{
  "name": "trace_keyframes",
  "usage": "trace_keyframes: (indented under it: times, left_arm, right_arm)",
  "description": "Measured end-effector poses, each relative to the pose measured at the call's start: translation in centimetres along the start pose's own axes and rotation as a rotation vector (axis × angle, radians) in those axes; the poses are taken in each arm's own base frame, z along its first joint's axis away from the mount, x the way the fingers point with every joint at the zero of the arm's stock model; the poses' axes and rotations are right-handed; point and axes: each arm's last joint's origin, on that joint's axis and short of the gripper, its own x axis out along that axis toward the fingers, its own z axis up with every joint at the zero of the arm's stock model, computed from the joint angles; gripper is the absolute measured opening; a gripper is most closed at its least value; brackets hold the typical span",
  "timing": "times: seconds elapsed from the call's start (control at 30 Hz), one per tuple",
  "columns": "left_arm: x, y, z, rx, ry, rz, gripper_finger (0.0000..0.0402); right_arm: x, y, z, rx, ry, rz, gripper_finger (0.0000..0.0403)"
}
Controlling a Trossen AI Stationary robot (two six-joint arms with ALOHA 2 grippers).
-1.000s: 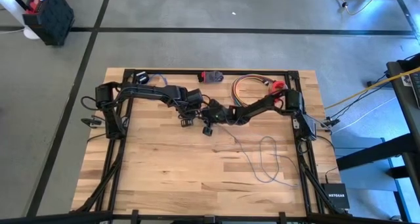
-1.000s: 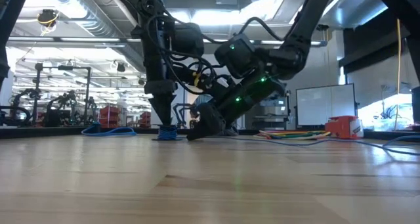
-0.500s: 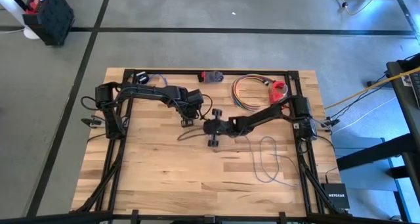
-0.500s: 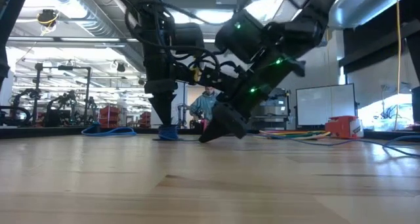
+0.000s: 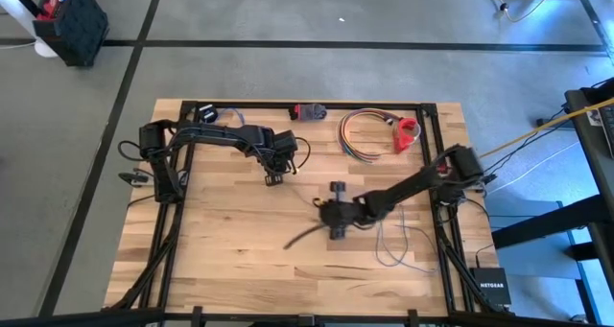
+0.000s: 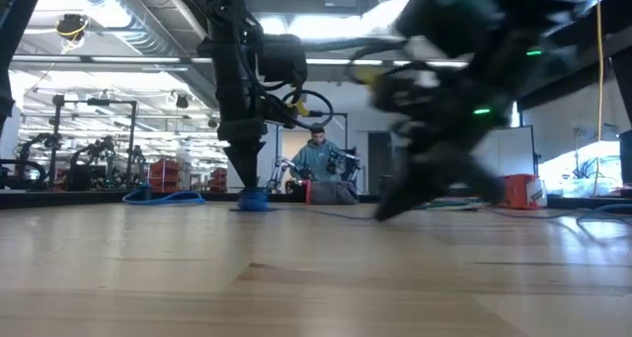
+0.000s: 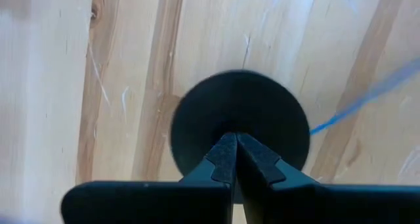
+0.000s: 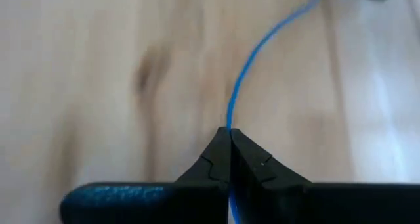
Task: Coil cords
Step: Uncoil the blue wire from the black spool
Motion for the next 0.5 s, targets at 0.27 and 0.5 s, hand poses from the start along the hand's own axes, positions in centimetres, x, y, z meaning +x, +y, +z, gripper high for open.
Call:
trace_keyframes:
  times: [0.27,0.5]
  left_arm:
    - [0.0,0.0,0.0,-0.012,0.001,0.001,0.0004]
    - [0.0,0.0,0.0,-0.020,-0.003,0.001,0.0004]
  right_arm:
    - [-5.6,0.2,-5.5,0.076,0.052,0.061,0.0003]
    - [-10.2,-1.6,-9.7,0.241,0.233,-0.003,0.0003]
